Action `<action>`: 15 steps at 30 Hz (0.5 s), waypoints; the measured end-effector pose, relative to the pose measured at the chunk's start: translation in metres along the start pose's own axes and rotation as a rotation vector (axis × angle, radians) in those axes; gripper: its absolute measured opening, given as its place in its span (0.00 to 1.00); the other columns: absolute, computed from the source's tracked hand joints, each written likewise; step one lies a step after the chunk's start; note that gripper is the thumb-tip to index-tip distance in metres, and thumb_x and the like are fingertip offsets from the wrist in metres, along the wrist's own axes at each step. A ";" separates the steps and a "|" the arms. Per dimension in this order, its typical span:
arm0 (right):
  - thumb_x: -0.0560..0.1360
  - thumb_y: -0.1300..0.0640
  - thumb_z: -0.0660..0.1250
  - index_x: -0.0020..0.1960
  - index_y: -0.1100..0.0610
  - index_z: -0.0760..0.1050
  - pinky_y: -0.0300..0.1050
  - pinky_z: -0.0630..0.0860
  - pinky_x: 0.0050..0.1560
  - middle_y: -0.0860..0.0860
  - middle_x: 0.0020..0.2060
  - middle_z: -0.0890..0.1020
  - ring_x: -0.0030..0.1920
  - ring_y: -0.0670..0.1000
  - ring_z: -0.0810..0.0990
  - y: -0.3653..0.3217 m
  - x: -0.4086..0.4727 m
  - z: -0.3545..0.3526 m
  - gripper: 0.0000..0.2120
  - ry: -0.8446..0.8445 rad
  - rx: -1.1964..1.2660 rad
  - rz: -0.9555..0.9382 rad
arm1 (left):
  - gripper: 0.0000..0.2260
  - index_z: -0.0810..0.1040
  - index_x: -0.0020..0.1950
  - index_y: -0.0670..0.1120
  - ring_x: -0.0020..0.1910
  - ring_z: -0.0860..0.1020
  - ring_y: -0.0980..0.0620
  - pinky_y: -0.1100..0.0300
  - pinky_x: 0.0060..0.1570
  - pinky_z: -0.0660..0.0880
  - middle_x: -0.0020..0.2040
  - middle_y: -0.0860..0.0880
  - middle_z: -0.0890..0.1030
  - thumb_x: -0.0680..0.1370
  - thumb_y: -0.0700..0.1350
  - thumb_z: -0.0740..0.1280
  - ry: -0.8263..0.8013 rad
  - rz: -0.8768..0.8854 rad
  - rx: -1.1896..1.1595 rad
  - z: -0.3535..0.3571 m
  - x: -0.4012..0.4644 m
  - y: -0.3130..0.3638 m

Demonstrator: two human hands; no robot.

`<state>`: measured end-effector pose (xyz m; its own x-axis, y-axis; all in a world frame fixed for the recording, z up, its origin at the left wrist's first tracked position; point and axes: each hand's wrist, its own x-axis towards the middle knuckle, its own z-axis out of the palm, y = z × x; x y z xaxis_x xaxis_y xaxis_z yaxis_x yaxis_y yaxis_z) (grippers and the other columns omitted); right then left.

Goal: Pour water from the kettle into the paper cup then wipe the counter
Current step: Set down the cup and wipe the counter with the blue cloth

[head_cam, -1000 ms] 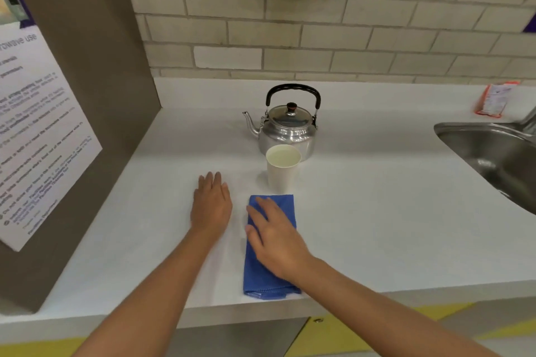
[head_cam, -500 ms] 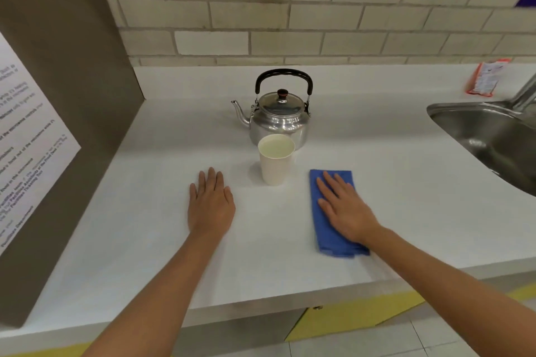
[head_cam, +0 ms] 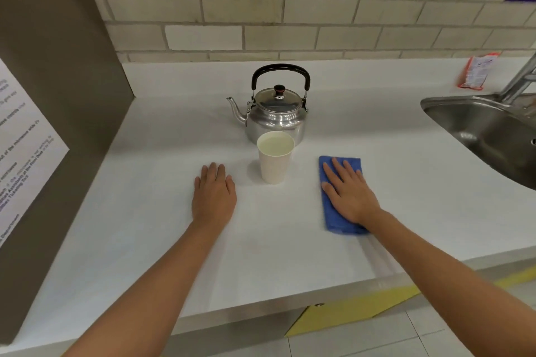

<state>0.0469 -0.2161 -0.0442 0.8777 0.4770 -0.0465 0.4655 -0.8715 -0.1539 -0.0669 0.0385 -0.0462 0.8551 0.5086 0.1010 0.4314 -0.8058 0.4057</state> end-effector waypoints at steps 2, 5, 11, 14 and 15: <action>0.81 0.46 0.45 0.77 0.52 0.46 0.54 0.44 0.76 0.50 0.78 0.47 0.77 0.55 0.44 -0.007 0.026 -0.004 0.26 -0.021 0.002 0.039 | 0.20 0.58 0.73 0.40 0.76 0.53 0.45 0.50 0.74 0.48 0.75 0.42 0.58 0.81 0.44 0.48 -0.011 0.007 0.009 0.001 0.002 0.000; 0.82 0.47 0.44 0.77 0.51 0.45 0.55 0.43 0.75 0.48 0.78 0.47 0.77 0.55 0.44 -0.034 0.043 0.001 0.26 -0.056 -0.014 -0.066 | 0.20 0.58 0.73 0.39 0.76 0.52 0.45 0.50 0.74 0.48 0.75 0.42 0.58 0.81 0.44 0.48 -0.016 -0.021 0.006 0.003 0.007 0.004; 0.82 0.47 0.45 0.77 0.47 0.46 0.52 0.44 0.75 0.44 0.77 0.48 0.77 0.51 0.44 -0.009 0.024 0.007 0.24 -0.030 -0.023 -0.309 | 0.20 0.58 0.73 0.39 0.76 0.52 0.45 0.50 0.74 0.48 0.76 0.42 0.57 0.81 0.44 0.48 -0.027 -0.044 0.018 0.005 0.031 0.016; 0.82 0.50 0.47 0.76 0.48 0.48 0.52 0.45 0.75 0.46 0.77 0.49 0.77 0.51 0.46 0.030 0.052 -0.004 0.24 -0.016 -0.006 -0.173 | 0.20 0.58 0.73 0.39 0.76 0.52 0.44 0.49 0.74 0.49 0.76 0.42 0.57 0.81 0.44 0.48 -0.030 -0.042 -0.001 0.005 0.046 0.021; 0.82 0.50 0.46 0.77 0.49 0.47 0.52 0.45 0.75 0.47 0.78 0.48 0.77 0.52 0.46 0.036 0.066 -0.009 0.24 -0.020 -0.013 -0.116 | 0.20 0.58 0.73 0.39 0.76 0.52 0.44 0.50 0.74 0.49 0.76 0.42 0.57 0.81 0.44 0.48 -0.026 -0.046 -0.005 0.006 0.050 0.021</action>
<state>0.1224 -0.2172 -0.0441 0.8154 0.5769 -0.0483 0.5655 -0.8115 -0.1469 -0.0131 0.0451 -0.0376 0.8414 0.5373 0.0584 0.4694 -0.7800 0.4139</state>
